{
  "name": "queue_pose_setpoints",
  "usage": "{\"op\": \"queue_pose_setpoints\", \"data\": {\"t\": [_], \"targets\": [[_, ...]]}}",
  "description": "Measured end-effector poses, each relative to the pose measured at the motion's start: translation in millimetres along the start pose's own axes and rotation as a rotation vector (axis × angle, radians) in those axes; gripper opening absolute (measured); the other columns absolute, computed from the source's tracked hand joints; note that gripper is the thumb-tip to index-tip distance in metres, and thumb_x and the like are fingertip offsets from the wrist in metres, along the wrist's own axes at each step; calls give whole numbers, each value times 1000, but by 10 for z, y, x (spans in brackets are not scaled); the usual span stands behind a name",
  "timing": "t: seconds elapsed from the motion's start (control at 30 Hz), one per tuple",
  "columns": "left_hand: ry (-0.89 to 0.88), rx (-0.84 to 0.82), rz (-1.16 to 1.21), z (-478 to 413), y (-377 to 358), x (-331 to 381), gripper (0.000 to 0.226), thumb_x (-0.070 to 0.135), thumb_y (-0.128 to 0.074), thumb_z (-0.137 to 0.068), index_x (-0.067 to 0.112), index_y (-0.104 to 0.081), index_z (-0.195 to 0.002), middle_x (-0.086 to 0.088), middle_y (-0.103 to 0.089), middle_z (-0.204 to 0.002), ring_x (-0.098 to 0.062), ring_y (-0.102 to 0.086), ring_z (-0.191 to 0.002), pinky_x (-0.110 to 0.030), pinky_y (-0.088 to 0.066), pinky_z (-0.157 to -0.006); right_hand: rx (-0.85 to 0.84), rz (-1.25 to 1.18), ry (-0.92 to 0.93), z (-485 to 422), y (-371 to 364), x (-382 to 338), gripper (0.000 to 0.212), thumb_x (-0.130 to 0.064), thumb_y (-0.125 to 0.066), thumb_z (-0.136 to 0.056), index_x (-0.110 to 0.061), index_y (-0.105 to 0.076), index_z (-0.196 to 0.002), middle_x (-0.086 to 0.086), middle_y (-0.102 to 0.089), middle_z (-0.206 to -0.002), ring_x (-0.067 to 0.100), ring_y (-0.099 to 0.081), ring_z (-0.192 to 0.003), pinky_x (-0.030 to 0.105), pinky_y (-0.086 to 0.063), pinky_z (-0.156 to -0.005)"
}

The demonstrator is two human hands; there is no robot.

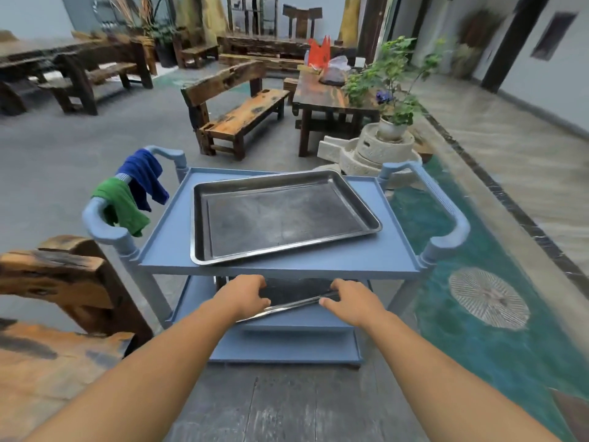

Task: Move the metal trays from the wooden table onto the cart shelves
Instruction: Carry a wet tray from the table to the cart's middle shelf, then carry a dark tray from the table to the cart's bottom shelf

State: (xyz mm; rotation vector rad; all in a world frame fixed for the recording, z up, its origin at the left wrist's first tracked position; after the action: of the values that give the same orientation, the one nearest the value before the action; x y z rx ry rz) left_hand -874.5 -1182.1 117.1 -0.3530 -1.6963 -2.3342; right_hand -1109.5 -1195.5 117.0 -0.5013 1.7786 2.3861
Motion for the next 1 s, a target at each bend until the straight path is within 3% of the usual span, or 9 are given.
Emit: {"op": "queue_pose_setpoints", "data": {"t": [0.17, 0.27, 0.47, 0.63, 0.83, 1.0], "targets": [[-20, 14, -6, 56, -110, 306, 50, 42, -62, -86, 19, -55, -129, -3, -63, -125, -25, -60, -111, -32, -47, -84, 26, -77, -13, 185, -52, 278, 65, -60, -51, -86, -19, -47, -137, 2, -55, -136, 22, -54, -121, 39, -49, -93], [-44, 19, 5, 37, -159, 511, 51, 41, -62, -87, 18, -53, -132, -5, -61, -132, -24, -58, -118, -36, -48, -96, 40, -121, -29, 286, -52, 480, 66, -60, -52, -86, -19, -47, -137, 3, -55, -136, 22, -53, -123, 41, -48, -96], [-188, -54, -119, -108, -370, 1080, 48, 39, -58, -89, 17, -53, -131, -3, -60, -131, -24, -56, -118, -34, -47, -96, 136, -201, -185, 607, 134, 1126, 62, -57, -54, -86, -18, -51, -134, 2, -58, -133, 21, -56, -120, 37, -48, -92], [-487, -165, -242, -367, -745, 2115, 39, 38, -57, -89, 15, -56, -121, -4, -61, -120, -26, -56, -114, -33, -45, -83, 264, -257, -468, 1246, 221, 1913, 63, -60, -56, -83, -18, -54, -130, 4, -62, -127, 23, -58, -117, 38, -51, -88], [-902, -304, -398, -48, -1348, 3472, 46, 31, -56, -88, 15, -52, -131, -8, -58, -133, -28, -54, -122, -39, -47, -98, 429, -338, -896, 2627, 25, 2464, 64, -62, -56, -82, -19, -54, -129, 3, -62, -129, 23, -59, -117, 40, -50, -92], [-1224, -447, -522, 944, -2047, 4145, 50, 34, -57, -86, 16, -53, -132, -9, -58, -134, -29, -54, -123, -38, -47, -99, 529, -423, -1280, 4162, -425, 2348, 62, -60, -57, -83, -20, -54, -129, 8, -63, -128, 27, -59, -117, 38, -50, -92]]}}
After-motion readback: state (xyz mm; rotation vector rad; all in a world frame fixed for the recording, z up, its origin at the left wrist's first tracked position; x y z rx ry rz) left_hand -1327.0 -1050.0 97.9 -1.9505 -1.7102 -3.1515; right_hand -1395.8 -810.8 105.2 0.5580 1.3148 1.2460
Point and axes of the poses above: each hand's wrist, its own z-axis away from the middle knuckle, its own y-axis out of the back of the hand, x = y × z, the point moved 10 cm from there along -z, towards the middle knuckle
